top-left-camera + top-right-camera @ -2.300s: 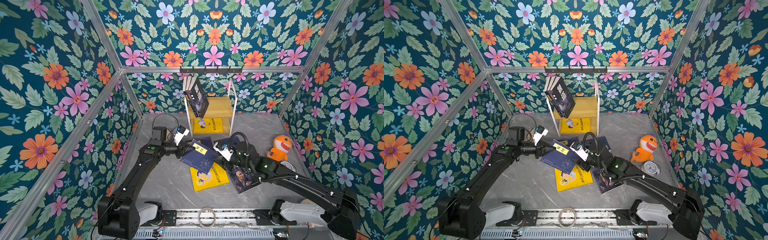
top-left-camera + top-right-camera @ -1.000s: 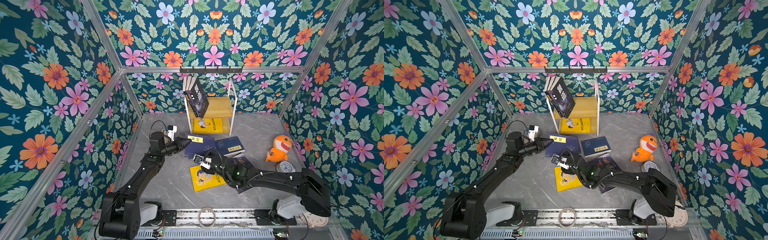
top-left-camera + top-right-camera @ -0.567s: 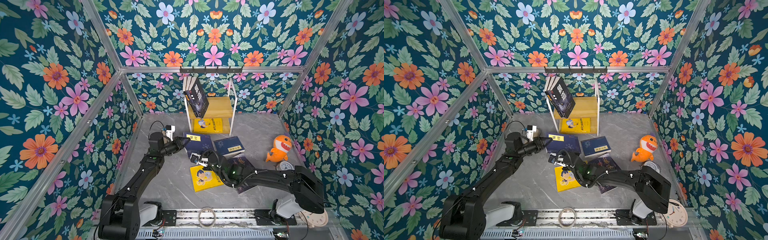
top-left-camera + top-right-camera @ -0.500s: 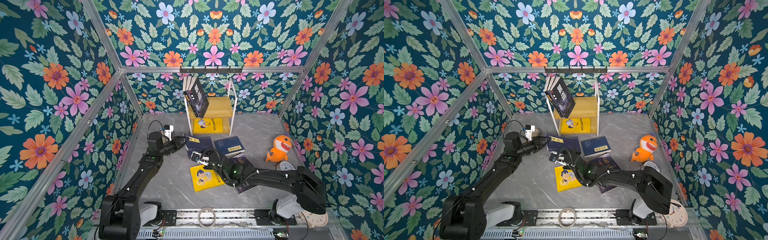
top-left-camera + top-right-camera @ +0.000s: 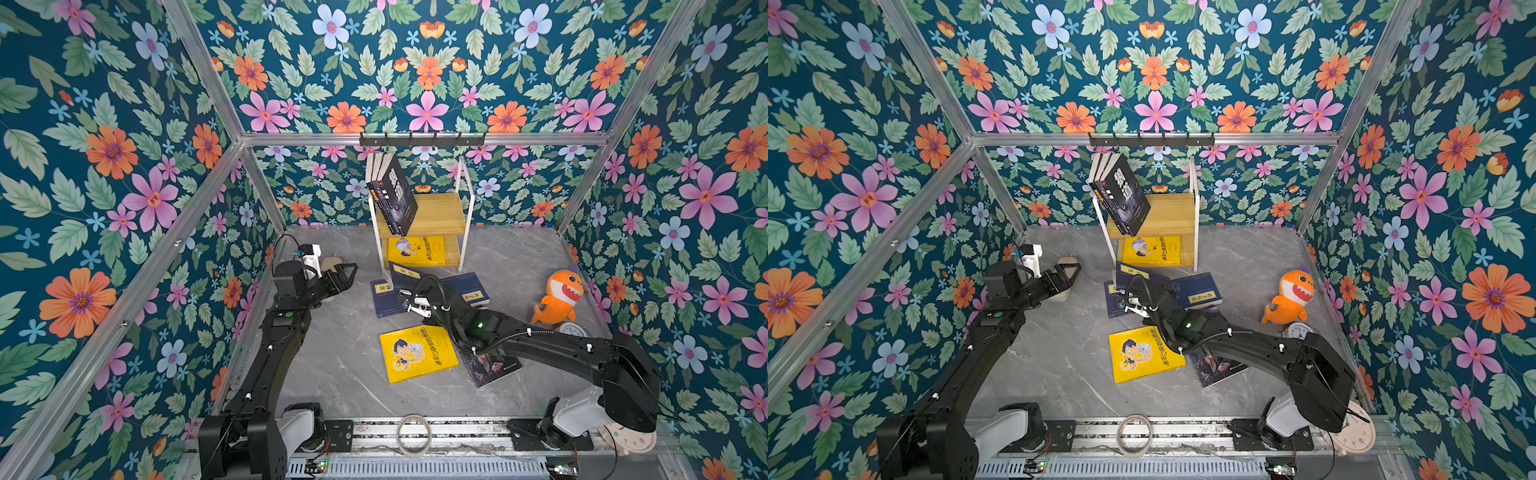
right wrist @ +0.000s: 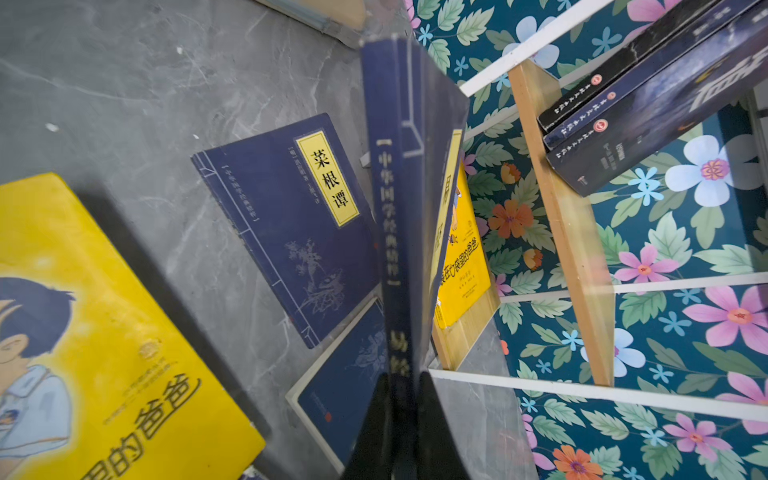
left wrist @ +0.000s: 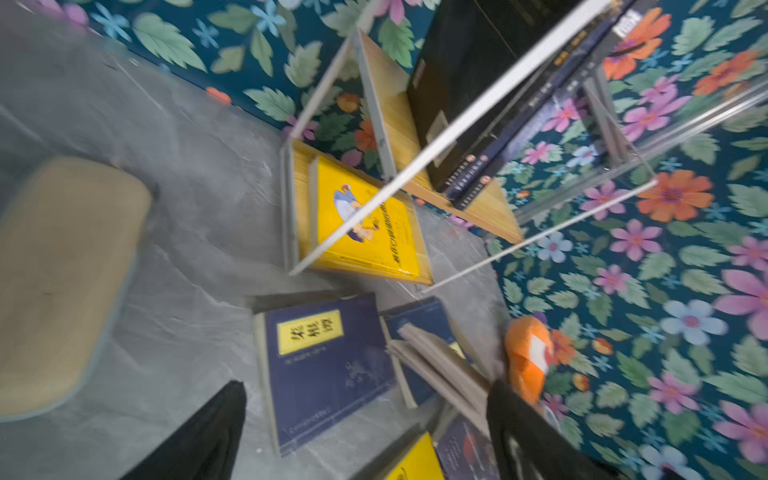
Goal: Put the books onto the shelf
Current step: 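Lower the blue book onto the lower shelf beside the yellow book, then tip the blue book down onto the yellow book with the right gripper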
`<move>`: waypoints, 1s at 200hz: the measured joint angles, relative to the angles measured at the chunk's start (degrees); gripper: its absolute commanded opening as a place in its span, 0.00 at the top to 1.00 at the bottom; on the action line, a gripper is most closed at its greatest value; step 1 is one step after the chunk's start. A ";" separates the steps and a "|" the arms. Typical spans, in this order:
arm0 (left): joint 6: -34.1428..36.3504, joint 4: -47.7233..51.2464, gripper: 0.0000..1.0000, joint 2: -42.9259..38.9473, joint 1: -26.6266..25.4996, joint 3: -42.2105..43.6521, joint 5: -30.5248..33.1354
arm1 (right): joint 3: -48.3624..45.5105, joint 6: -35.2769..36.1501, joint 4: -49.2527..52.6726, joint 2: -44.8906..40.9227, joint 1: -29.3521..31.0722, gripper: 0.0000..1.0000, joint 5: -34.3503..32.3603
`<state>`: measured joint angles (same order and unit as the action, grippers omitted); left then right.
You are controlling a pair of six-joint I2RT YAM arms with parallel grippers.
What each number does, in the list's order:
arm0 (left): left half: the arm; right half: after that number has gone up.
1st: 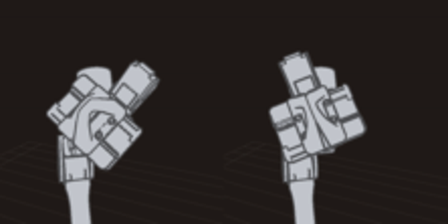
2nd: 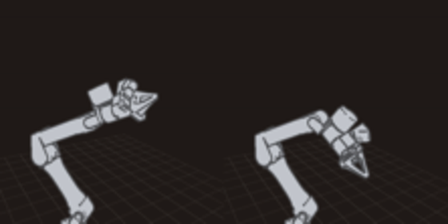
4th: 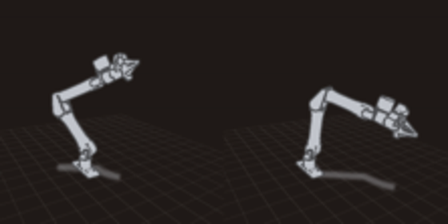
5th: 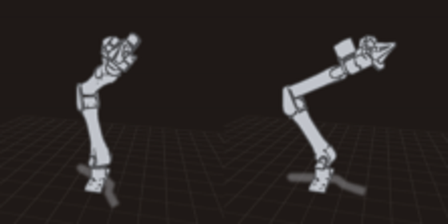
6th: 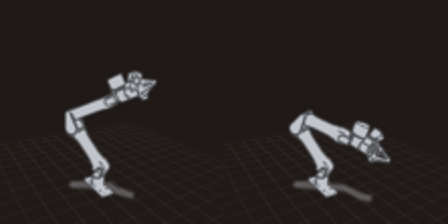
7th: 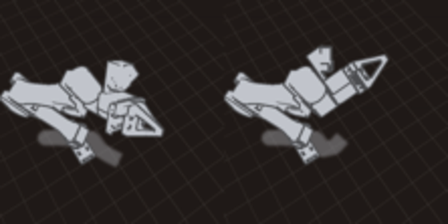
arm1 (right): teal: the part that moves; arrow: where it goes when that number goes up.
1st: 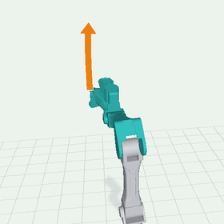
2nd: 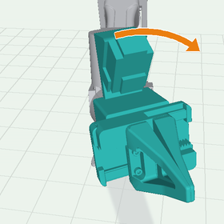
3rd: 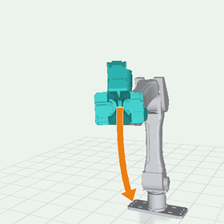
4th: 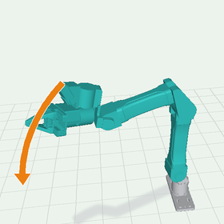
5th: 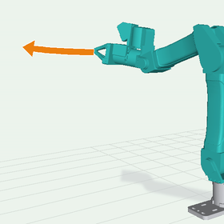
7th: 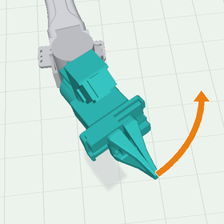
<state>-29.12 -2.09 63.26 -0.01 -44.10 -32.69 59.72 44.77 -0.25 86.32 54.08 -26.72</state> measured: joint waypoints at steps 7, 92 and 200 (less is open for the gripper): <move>1.73 1.03 0.00 -0.13 0.02 -0.37 1.40 | 0.44 0.83 0.09 0.66 -0.70 1.00 -0.39; 10.10 6.58 0.00 -0.11 -0.22 -2.60 8.70 | 6.05 12.07 -6.01 12.50 -6.45 1.00 -5.03; 11.63 7.34 0.00 0.26 -0.04 -3.10 10.23 | 15.50 21.40 -17.11 24.50 -10.97 1.00 -3.52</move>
<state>-17.50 5.26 63.53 -0.05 -47.20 -22.46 75.22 66.17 -17.37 110.83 43.11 -30.24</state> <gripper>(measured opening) 0.996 0.094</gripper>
